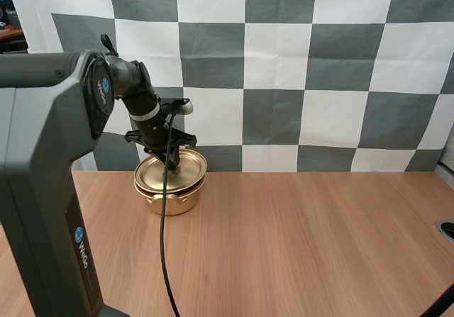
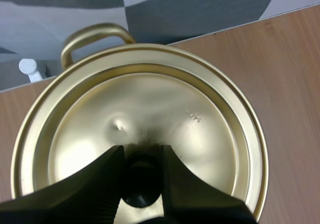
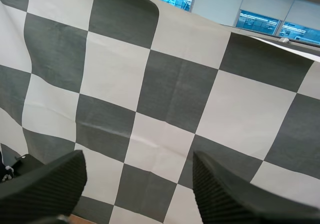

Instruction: Open the pot, put the car inside, and close it

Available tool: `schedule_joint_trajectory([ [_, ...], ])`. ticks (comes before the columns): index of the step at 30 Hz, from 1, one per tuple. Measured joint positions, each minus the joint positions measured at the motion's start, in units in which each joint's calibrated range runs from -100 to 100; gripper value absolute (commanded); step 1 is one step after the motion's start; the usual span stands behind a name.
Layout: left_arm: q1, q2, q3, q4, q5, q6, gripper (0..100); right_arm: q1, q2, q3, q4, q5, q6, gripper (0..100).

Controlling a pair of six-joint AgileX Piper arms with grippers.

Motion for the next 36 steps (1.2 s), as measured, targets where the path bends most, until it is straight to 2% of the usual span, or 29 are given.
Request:
schedule_joint_trajectory([
  [5,0.0,-0.85,0.0,0.0,0.0,0.34,37,0.0,0.0,1.42,0.38,0.0,0.0,100],
  [7,0.0,-0.85,0.0,0.13,0.0,-0.46,43,0.0,0.0,1.42,0.38,0.0,0.0,100],
  [13,0.0,-0.85,0.0,0.84,0.72,-0.26,71,0.0,-0.32,1.42,0.38,0.0,-0.2,100],
  [22,0.0,-0.72,0.0,0.59,3.26,1.26,92,0.0,-0.33,1.42,0.38,0.0,-0.2,100],
  [36,0.0,-0.72,0.0,2.14,2.49,-2.62,93,0.0,-0.33,1.42,0.38,0.0,-0.57,100],
])
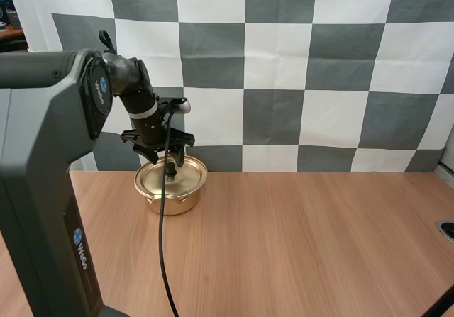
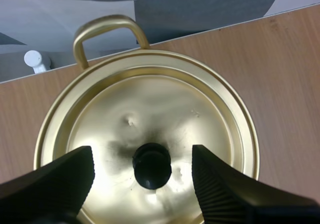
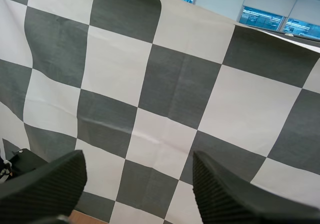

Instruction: Open the pot, put the car inside, and close it

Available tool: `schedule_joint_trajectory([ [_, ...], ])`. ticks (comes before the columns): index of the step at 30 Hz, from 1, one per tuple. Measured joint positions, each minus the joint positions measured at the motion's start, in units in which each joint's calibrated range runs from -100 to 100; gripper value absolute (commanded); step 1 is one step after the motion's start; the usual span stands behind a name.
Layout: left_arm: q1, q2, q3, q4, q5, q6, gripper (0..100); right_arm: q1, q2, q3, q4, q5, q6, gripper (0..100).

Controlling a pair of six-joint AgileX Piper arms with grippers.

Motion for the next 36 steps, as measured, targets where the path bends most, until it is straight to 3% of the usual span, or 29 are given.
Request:
schedule_joint_trajectory([
  [12,0.0,-0.29,0.0,6.57,0.29,1.05,93,0.0,0.0,0.0,0.0,0.0,0.0,100],
  [30,0.0,-12.47,0.0,6.41,-12.18,0.9,94,0.0,0.0,0.0,1.99,0.0,0.0,100],
  [36,0.0,-19.6,-2.23,6.41,-9.52,4.47,95,0.0,0.0,0.0,1.12,0.0,0.0,100],
])
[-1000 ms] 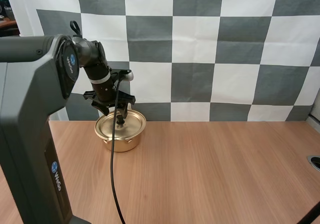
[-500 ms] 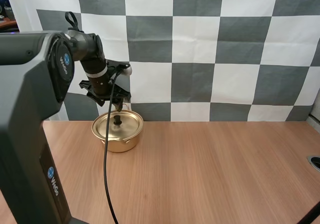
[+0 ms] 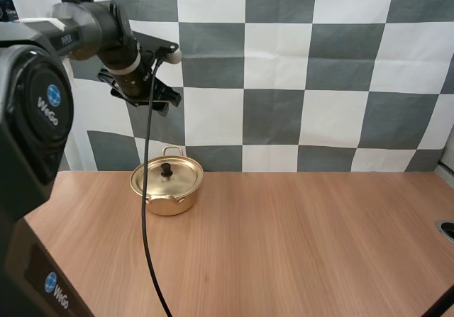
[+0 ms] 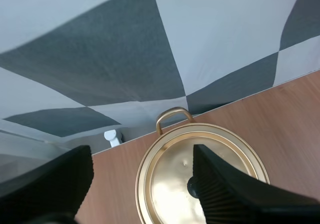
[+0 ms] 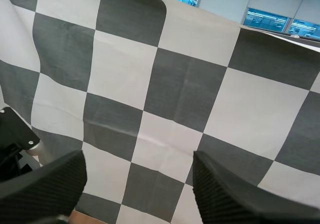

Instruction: Open the pot, put the car inside, and close it

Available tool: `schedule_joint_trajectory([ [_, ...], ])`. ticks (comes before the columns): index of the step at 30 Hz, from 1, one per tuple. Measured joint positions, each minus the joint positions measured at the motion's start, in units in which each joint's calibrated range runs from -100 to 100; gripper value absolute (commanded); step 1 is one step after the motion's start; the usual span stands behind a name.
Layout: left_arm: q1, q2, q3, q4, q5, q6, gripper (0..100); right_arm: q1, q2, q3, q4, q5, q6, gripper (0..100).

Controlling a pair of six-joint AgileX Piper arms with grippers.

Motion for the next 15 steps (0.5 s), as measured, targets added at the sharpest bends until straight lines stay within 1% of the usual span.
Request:
schedule_joint_trajectory([
  [2,0.0,-2.42,-1.88,0.0,3.2,1.58,92,0.0,0.0,0.0,-0.74,0.0,0.0,100],
  [3,0.0,-3.81,-3.2,0.0,5.11,2.21,88,0.0,0.0,0.0,-0.94,0.0,0.0,100],
  [4,0.0,-4.91,-4.34,0.0,6.65,2.48,76,0.0,0.0,0.0,-1.15,0.0,0.0,100],
  [6,0.0,-7.97,-7.45,0.0,10.35,2.87,40,0.0,0.0,0.0,-1.15,0.0,0.0,100],
  [7,0.0,-9.6,-9.0,-0.21,11.99,2.98,12,0.0,0.0,0.0,-0.81,0.0,0.0,100],
  [8,0.0,-11.23,-10.48,-0.22,13.17,2.61,0,0.0,0.0,0.0,-0.41,0.0,0.0,81],
  [10,0.0,-14.29,-13.01,-0.46,14.56,1.39,0,0.0,0.0,0.0,0.25,0.0,-0.1,16],
  [11,0.0,-15.99,-14.26,-0.76,14.73,0.74,0,0.0,0.0,0.0,0.78,0.0,0.21,0],
  [15,0.0,-22.15,-16.96,-1.43,13.85,0.58,0,0.0,0.0,0.0,1.27,0.0,3.28,0],
])
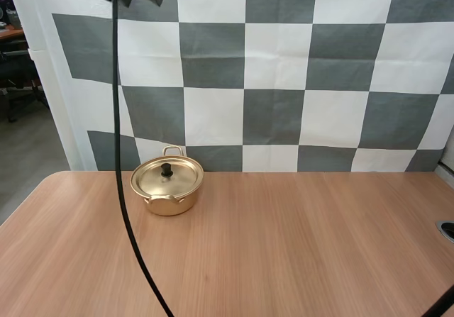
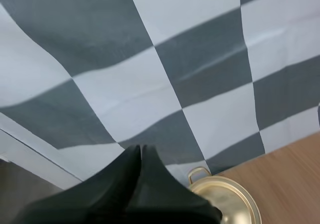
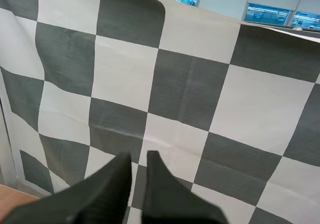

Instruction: Open the pot, put the car inside, and close it

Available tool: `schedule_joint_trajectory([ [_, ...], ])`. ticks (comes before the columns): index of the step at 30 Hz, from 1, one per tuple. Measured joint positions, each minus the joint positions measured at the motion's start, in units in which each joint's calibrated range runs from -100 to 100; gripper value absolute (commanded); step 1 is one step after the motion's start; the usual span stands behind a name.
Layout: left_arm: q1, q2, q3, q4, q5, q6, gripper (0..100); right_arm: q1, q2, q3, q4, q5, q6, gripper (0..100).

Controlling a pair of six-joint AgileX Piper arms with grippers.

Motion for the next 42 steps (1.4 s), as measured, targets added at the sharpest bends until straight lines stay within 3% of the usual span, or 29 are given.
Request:
schedule_joint_trajectory([
  [10,0.0,-12.55,0.03,0.22,-1.47,-1.25,0,0.0,0.0,0.0,-2.15,0.0,-1.4,0],
  [15,0.0,-23.36,1.73,4.12,-2.92,-8.96,0,0.0,-2.86,3.87,-4.39,-0.02,-0.36,0],
  [20,0.0,-26.03,4.2,6.07,-4.3,-12.36,0,0.0,-4.62,7.15,-3.59,-0.02,-0.22,0],
  [21,0.0,-30.23,9.31,7.48,-8.14,-18.6,0,0.0,-5.82,9.26,-3.13,-0.19,-0.32,0],
  [23,-0.28,-33.5,14.32,7.48,-12.85,-22.53,0,0.0,-13.62,24.45,-2.48,-11.94,-1.59,0],
  [33,-0.28,-43.94,27.79,7.48,-30.41,-26.83,0,0.17,-19.95,40.0,-3.36,-32.26,-3.04,0],
  [37,-0.28,-55.91,43.76,7.09,-51.55,-26.83,0,3.81,-23.53,53.5,-9.48,-44.77,-2.61,0],
  [42,-0.28,-64.43,53.84,7.09,-64.89,-26.83,0,8.49,-29.33,63.45,-11.03,-43.19,-1.9,0],
])
